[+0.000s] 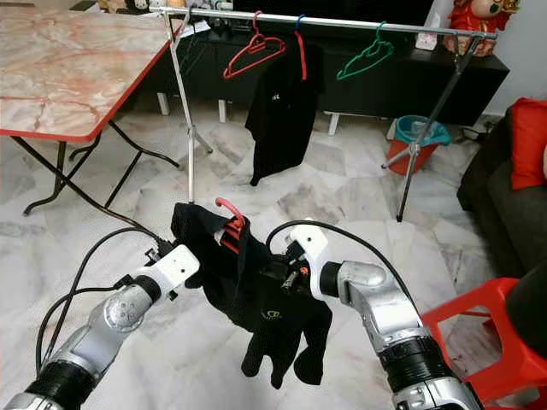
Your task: Hang hanger
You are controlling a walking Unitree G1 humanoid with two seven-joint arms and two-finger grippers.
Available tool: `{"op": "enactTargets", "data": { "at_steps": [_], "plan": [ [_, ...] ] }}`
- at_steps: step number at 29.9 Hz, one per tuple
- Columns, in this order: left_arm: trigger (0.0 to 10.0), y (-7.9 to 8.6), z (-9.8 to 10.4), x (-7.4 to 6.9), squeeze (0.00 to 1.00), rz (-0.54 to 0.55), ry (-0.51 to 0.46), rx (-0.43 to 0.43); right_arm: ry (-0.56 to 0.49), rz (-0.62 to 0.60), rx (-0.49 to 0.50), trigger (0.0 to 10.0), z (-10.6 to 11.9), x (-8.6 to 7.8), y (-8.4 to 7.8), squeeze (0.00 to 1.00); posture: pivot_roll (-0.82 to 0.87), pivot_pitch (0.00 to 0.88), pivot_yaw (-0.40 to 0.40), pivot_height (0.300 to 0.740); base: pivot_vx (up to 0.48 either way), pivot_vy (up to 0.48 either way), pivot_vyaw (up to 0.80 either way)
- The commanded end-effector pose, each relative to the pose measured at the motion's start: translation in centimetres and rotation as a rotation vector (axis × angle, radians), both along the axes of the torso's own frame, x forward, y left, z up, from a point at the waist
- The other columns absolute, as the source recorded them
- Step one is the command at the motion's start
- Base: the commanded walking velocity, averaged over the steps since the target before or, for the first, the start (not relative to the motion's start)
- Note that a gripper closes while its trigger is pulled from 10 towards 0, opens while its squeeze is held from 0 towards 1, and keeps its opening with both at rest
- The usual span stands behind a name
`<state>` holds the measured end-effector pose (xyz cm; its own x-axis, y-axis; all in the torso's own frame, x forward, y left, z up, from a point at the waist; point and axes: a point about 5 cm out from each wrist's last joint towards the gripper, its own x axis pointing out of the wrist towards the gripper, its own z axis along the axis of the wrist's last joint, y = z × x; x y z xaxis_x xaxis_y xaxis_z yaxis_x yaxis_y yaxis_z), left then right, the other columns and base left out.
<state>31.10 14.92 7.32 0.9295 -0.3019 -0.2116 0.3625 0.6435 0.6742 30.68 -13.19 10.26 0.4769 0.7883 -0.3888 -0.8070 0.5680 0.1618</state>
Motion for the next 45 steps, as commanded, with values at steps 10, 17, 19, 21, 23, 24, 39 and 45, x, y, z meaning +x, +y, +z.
{"op": "enactTargets", "data": {
  "at_steps": [10,17,19,21,23,24,39,45],
  "plan": [
    [10.0,0.6,-1.3,0.4,1.00,0.098,0.036,0.005,-0.062,0.019,0.028,10.0,1.6,0.4,0.7,0.00,0.03,0.095,-0.078,0.740,0.000,0.000,0.00],
    [10.0,0.8,-1.6,1.0,1.00,0.187,0.037,-0.038,-0.066,0.032,0.027,10.0,1.6,0.3,1.0,0.00,0.03,0.096,-0.080,0.740,0.000,0.000,0.00],
    [10.0,1.1,-1.9,1.1,0.52,0.237,0.058,-0.090,-0.064,0.032,0.030,10.0,1.6,0.3,1.1,0.00,0.03,0.094,-0.080,0.740,0.000,0.000,0.00],
    [10.0,1.0,-2.1,1.0,0.00,0.247,0.072,-0.124,-0.064,0.034,0.031,10.0,1.5,0.2,1.2,0.00,0.02,0.091,-0.078,0.740,0.000,0.000,0.00],
    [10.0,0.9,-2.2,1.0,0.00,0.238,0.080,-0.135,-0.064,0.035,0.031,10.0,1.5,0.2,1.2,0.00,0.02,0.090,-0.077,0.740,0.000,0.000,0.00],
    [10.0,0.7,-2.4,1.0,0.00,0.228,0.096,-0.161,-0.064,0.037,0.032,10.0,1.6,0.2,1.2,0.00,0.02,0.090,-0.077,0.740,0.000,0.000,0.00],
    [10.0,0.0,-1.1,1.9,0.00,0.236,0.010,-0.297,-0.058,0.059,0.029,10.0,1.4,-0.3,1.2,0.00,0.01,0.069,-0.075,0.740,0.000,0.000,0.00],
    [0.0,0.5,-1.3,2.0,0.00,0.249,0.017,-0.284,-0.057,0.060,0.024,10.0,1.5,-0.3,1.2,0.00,0.01,0.074,-0.080,0.740,0.000,0.000,0.00]
  ]
}}
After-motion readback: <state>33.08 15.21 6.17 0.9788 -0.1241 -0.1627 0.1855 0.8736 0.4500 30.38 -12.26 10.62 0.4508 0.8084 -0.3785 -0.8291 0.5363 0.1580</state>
